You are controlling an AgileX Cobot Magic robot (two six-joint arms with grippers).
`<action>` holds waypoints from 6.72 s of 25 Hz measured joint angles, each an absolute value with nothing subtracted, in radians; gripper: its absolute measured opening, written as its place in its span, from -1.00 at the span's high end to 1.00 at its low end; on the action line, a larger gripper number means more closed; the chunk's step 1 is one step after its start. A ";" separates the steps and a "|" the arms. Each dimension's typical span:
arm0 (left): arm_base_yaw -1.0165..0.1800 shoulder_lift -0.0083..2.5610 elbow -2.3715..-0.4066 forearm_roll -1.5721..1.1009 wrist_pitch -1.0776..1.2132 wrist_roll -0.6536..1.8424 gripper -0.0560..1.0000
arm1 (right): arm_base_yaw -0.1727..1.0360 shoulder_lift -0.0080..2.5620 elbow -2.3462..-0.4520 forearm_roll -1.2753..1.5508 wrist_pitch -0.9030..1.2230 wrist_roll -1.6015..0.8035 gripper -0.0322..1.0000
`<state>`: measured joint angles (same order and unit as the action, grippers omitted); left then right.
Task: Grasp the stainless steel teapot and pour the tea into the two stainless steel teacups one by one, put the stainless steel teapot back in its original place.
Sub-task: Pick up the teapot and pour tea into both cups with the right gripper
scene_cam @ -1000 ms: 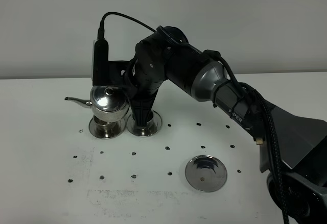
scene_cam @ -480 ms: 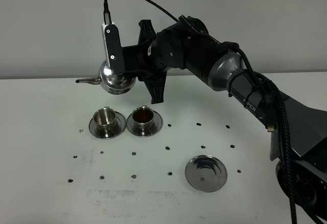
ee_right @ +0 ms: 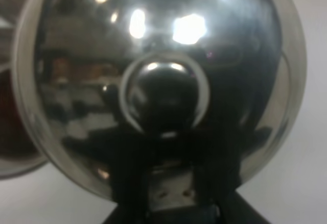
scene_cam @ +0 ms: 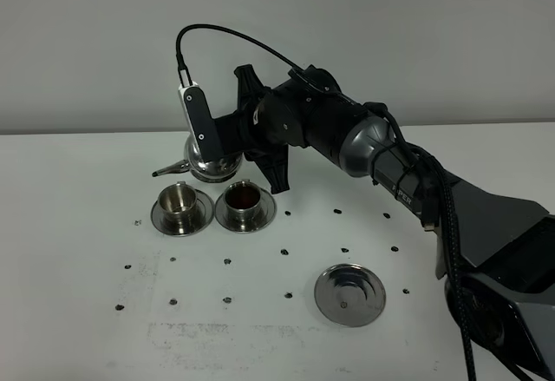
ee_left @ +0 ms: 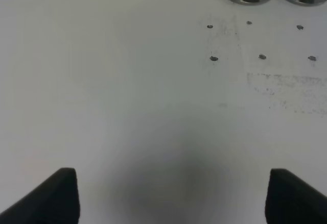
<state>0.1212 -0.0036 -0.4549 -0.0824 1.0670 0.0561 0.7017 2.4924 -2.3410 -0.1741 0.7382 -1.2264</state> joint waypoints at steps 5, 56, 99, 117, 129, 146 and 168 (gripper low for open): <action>0.121 -0.004 -0.455 -0.082 1.067 0.056 -0.48 | 0.679 2.495 -2.342 -0.228 0.707 -1.211 0.60; 0.121 -0.004 -0.455 -0.082 1.067 0.056 -0.48 | 0.705 2.540 -2.345 -0.442 0.629 -1.226 0.60; 0.121 -0.004 -0.455 -0.082 1.067 0.056 -0.48 | 0.729 2.564 -2.344 -0.614 0.539 -1.210 0.60; 0.121 -0.004 -0.455 -0.082 1.067 0.056 -0.48 | 0.729 2.564 -2.344 -0.648 0.539 -1.208 0.60; 0.121 -0.004 -0.455 -0.082 1.067 0.056 -0.48 | 0.729 2.564 -2.343 -0.664 0.539 -1.208 0.60; 0.121 -0.004 -0.455 -0.082 1.067 0.056 -0.48 | 0.729 2.564 -2.308 -0.697 0.515 -1.211 0.60; 0.121 -0.004 -0.455 -0.082 1.067 0.056 -0.48 | 0.729 2.564 -2.308 -0.673 0.510 -1.211 0.60</action>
